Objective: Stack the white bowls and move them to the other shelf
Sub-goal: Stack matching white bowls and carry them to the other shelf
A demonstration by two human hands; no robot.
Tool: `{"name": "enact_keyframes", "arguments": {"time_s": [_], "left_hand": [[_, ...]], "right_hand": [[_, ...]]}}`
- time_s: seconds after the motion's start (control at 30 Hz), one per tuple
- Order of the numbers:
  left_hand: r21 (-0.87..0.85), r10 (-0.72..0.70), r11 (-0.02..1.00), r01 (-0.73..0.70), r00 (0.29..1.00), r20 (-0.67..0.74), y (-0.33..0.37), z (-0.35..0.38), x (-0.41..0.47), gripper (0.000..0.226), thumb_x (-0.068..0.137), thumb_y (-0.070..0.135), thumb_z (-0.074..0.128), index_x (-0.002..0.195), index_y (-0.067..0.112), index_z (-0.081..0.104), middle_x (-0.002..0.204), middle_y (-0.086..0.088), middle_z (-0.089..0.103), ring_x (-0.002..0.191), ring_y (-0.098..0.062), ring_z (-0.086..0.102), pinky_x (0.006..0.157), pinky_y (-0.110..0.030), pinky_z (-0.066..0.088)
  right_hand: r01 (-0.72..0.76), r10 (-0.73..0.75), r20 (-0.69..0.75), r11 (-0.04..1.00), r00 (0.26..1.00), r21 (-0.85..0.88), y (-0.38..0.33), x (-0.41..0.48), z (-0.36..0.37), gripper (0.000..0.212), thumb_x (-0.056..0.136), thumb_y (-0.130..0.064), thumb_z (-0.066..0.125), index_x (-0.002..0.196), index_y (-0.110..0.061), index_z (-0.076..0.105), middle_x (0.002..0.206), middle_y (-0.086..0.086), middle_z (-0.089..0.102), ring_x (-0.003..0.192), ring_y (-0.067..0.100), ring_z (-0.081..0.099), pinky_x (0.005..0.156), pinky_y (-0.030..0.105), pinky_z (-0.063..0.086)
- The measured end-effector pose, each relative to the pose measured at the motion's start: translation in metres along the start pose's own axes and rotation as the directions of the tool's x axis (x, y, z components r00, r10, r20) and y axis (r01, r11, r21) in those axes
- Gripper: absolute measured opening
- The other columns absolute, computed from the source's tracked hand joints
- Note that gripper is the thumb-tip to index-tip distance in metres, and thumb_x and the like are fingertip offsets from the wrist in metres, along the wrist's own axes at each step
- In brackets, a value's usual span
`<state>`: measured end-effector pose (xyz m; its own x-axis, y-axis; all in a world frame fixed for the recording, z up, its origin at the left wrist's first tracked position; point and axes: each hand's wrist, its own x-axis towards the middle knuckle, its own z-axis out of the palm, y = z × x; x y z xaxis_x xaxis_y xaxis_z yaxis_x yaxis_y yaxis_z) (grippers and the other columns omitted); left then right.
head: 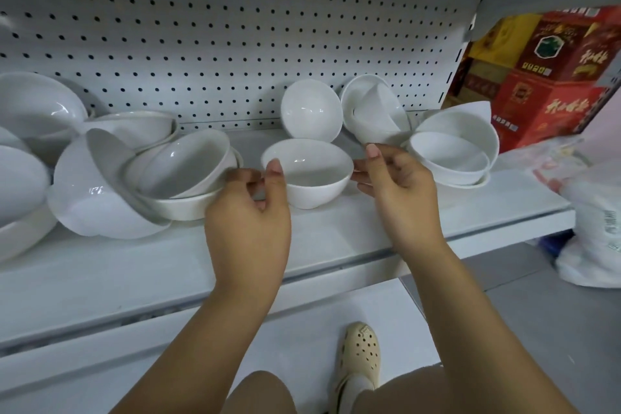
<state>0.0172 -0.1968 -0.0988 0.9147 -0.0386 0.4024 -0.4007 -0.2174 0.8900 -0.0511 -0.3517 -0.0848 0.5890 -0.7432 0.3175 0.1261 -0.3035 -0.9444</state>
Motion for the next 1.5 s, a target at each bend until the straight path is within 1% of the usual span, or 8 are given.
{"name": "enact_keyframes", "arguments": {"time_s": [0.17, 0.3, 0.43, 0.7, 0.87, 0.97, 1.2, 1.5], "left_hand": [[-0.005, 0.044, 0.999, -0.044, 0.983, 0.178, -0.005, 0.008, 0.004, 0.060, 0.085, 0.070, 0.058, 0.117, 0.020, 0.063, 0.108, 0.007, 0.072, 0.103, -0.015, 0.068, 0.088, -0.032, 0.056], [-0.044, 0.028, 0.999, -0.018, 0.969, 0.245, -0.009, 0.012, 0.008, 0.072, 0.082, 0.074, 0.056, 0.130, 0.021, 0.057, 0.122, 0.006, 0.069, 0.115, -0.017, 0.064, 0.097, -0.041, 0.054], [-0.109, -0.003, 0.994, 0.032, 0.968, 0.253, -0.011, 0.010, 0.011, 0.062, 0.086, 0.066, 0.054, 0.133, 0.025, 0.055, 0.120, 0.010, 0.069, 0.113, -0.012, 0.065, 0.100, -0.040, 0.054], [-0.222, -0.053, 0.968, 0.119, 0.958, 0.283, -0.013, 0.011, 0.015, 0.037, 0.095, 0.051, 0.059, 0.126, 0.031, 0.058, 0.108, 0.016, 0.071, 0.105, -0.005, 0.066, 0.094, -0.028, 0.051], [-0.225, -0.069, 0.965, 0.136, 0.956, 0.285, -0.011, 0.011, 0.016, 0.017, 0.099, 0.047, 0.055, 0.114, 0.039, 0.054, 0.100, 0.022, 0.067, 0.097, 0.011, 0.061, 0.083, -0.010, 0.043], [-0.218, -0.048, 0.970, 0.110, 0.961, 0.271, -0.012, 0.011, 0.016, 0.027, 0.099, 0.048, 0.054, 0.119, 0.030, 0.059, 0.100, 0.016, 0.071, 0.097, 0.003, 0.064, 0.085, -0.017, 0.045], [-0.213, -0.049, 0.971, 0.109, 0.962, 0.269, -0.012, 0.011, 0.016, 0.025, 0.099, 0.048, 0.054, 0.112, 0.028, 0.060, 0.088, 0.010, 0.070, 0.086, 0.001, 0.064, 0.076, -0.020, 0.047], [-0.178, -0.040, 0.980, 0.092, 0.961, 0.275, -0.012, 0.012, 0.016, 0.020, 0.100, 0.047, 0.053, 0.103, 0.028, 0.057, 0.091, 0.006, 0.069, 0.088, -0.004, 0.064, 0.075, -0.018, 0.046]], "right_hand": [[0.201, -0.175, 0.111, 0.930, 0.978, -0.308, -0.016, 0.023, 0.016, 0.022, 0.097, -0.033, 0.069, 0.116, -0.024, 0.064, 0.105, -0.009, 0.070, 0.096, 0.004, 0.067, 0.083, 0.014, 0.051], [0.273, -0.168, 0.261, 0.851, 0.951, -0.448, -0.030, 0.059, 0.032, 0.043, 0.095, -0.040, 0.071, 0.130, -0.017, 0.062, 0.128, -0.007, 0.064, 0.112, 0.013, 0.063, 0.098, 0.029, 0.051], [0.367, -0.126, 0.405, 0.713, 0.906, -0.598, -0.037, 0.105, 0.045, 0.051, 0.098, -0.042, 0.066, 0.142, -0.017, 0.055, 0.143, 0.000, 0.057, 0.131, 0.017, 0.053, 0.099, 0.014, 0.034], [0.357, -0.036, 0.404, 0.543, 0.914, -0.760, -0.029, 0.174, 0.075, 0.055, 0.105, -0.040, 0.054, 0.151, -0.013, 0.045, 0.151, 0.009, 0.053, 0.137, 0.028, 0.049, 0.105, 0.028, 0.036], [0.308, -0.050, 0.348, 0.592, 0.936, -0.744, -0.022, 0.185, 0.081, 0.051, 0.100, -0.040, 0.062, 0.134, -0.002, 0.063, 0.131, 0.009, 0.066, 0.131, 0.030, 0.055, 0.106, 0.029, 0.039], [0.316, -0.114, 0.316, 0.621, 0.942, -0.717, -0.024, 0.181, 0.082, 0.042, 0.094, -0.031, 0.073, 0.120, 0.003, 0.070, 0.124, 0.018, 0.071, 0.118, 0.033, 0.063, 0.105, 0.039, 0.043], [0.257, -0.138, 0.239, 0.761, 0.961, -0.595, -0.021, 0.165, 0.080, 0.030, 0.081, -0.012, 0.086, 0.109, -0.008, 0.077, 0.100, 0.006, 0.074, 0.088, 0.015, 0.064, 0.087, 0.021, 0.052], [0.211, -0.222, 0.038, 0.842, 0.974, -0.497, 0.002, 0.153, 0.085, 0.010, 0.088, -0.016, 0.079, 0.095, -0.009, 0.078, 0.084, 0.001, 0.071, 0.082, 0.018, 0.065, 0.080, 0.024, 0.050]]}}
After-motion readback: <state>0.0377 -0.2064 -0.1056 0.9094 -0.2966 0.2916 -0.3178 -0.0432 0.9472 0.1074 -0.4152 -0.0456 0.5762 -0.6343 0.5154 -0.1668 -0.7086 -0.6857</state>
